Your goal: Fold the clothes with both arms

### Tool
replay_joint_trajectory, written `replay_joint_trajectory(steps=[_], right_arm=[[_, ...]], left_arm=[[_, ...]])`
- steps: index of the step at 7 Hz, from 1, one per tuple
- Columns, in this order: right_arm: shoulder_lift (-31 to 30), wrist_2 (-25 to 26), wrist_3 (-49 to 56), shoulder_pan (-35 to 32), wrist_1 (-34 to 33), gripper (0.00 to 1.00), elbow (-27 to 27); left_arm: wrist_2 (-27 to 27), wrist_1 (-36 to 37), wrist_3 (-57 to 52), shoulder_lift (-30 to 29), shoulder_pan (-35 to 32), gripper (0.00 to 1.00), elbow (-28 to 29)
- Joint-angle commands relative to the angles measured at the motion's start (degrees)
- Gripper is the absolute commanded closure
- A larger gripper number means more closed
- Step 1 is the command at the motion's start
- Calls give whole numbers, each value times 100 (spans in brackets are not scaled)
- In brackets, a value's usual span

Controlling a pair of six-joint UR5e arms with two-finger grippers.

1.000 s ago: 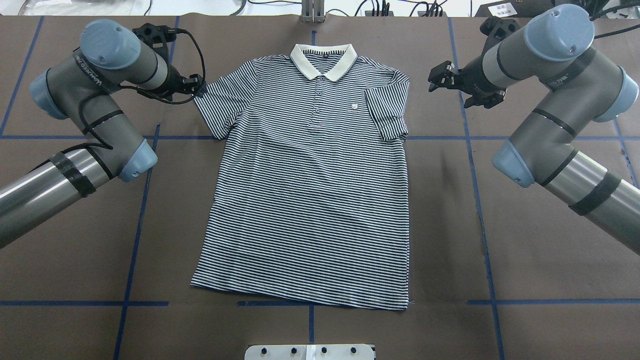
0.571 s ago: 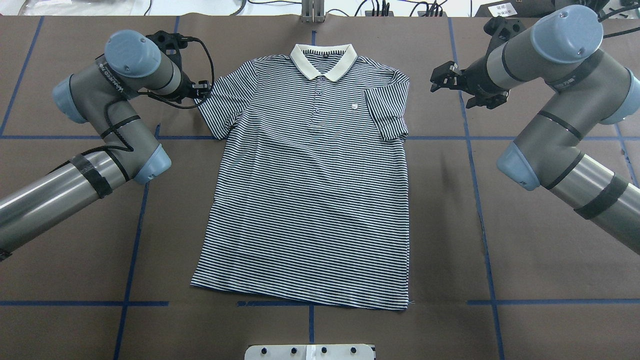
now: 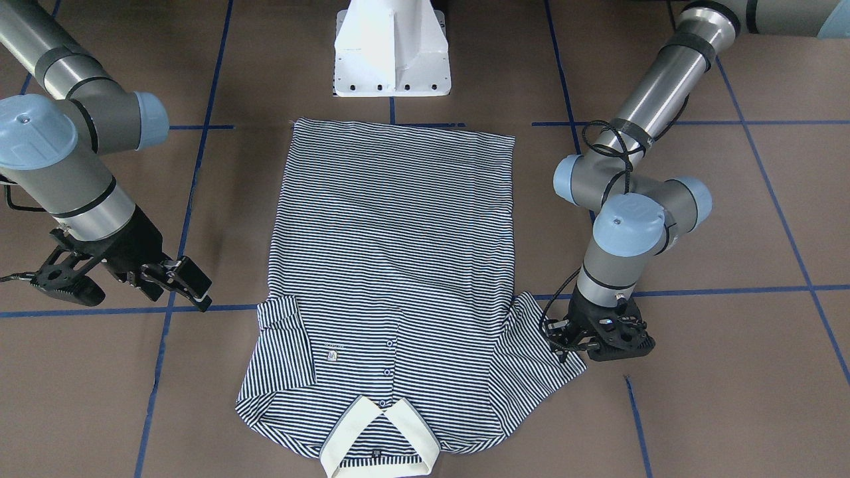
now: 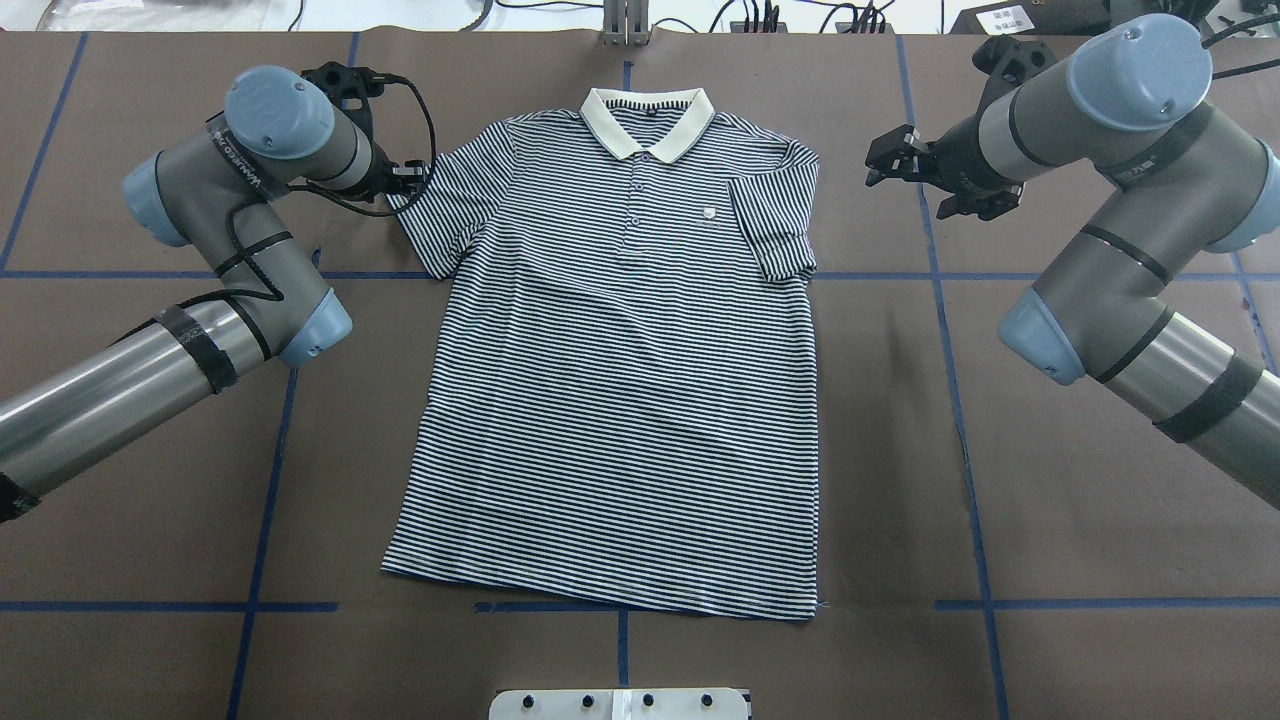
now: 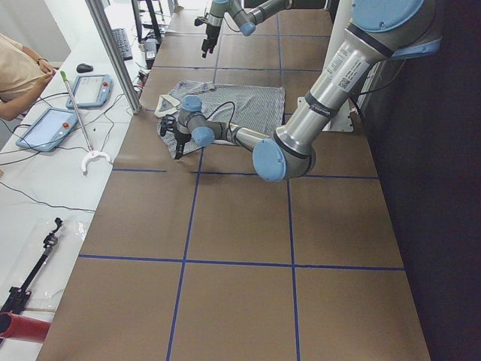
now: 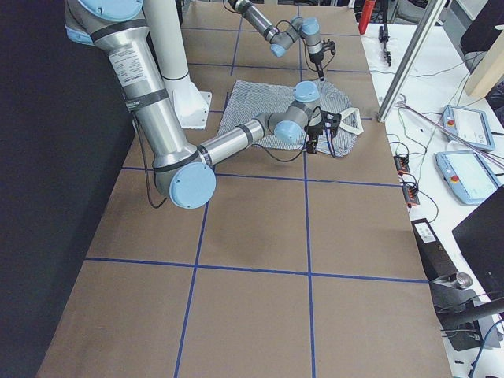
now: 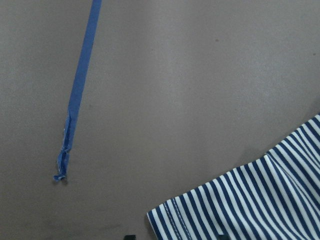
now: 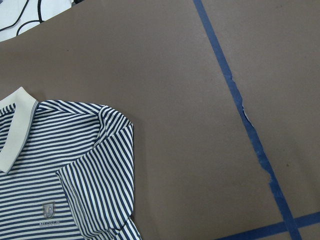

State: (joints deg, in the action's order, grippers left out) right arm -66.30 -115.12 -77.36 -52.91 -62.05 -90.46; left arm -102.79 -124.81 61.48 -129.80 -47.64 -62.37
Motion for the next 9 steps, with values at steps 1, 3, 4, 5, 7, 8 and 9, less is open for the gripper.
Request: replay_joint_trajectory(steps=[1, 3, 4, 5, 7, 8, 9], right_arm=[[-32, 16, 1, 9, 0, 0, 2], [-23, 25, 1, 9, 0, 0, 2], [-23, 25, 1, 9, 0, 0, 2], [-23, 25, 1, 9, 0, 0, 2], [-32, 25, 1, 9, 0, 0, 11], [-32, 33, 1, 9, 0, 0, 20], [-23, 42, 1, 17, 0, 0, 55]], left_arm=[[13, -9, -5, -19, 0, 47, 50], [13, -18, -5, -45, 0, 47, 120], [13, -44, -5, -88, 0, 47, 190], [39, -113, -5, -89, 0, 48, 243], [48, -219, -5, -89, 0, 72, 322], [48, -228, 4, -115, 0, 100, 322], [40, -228, 21, -228, -17, 100, 314]])
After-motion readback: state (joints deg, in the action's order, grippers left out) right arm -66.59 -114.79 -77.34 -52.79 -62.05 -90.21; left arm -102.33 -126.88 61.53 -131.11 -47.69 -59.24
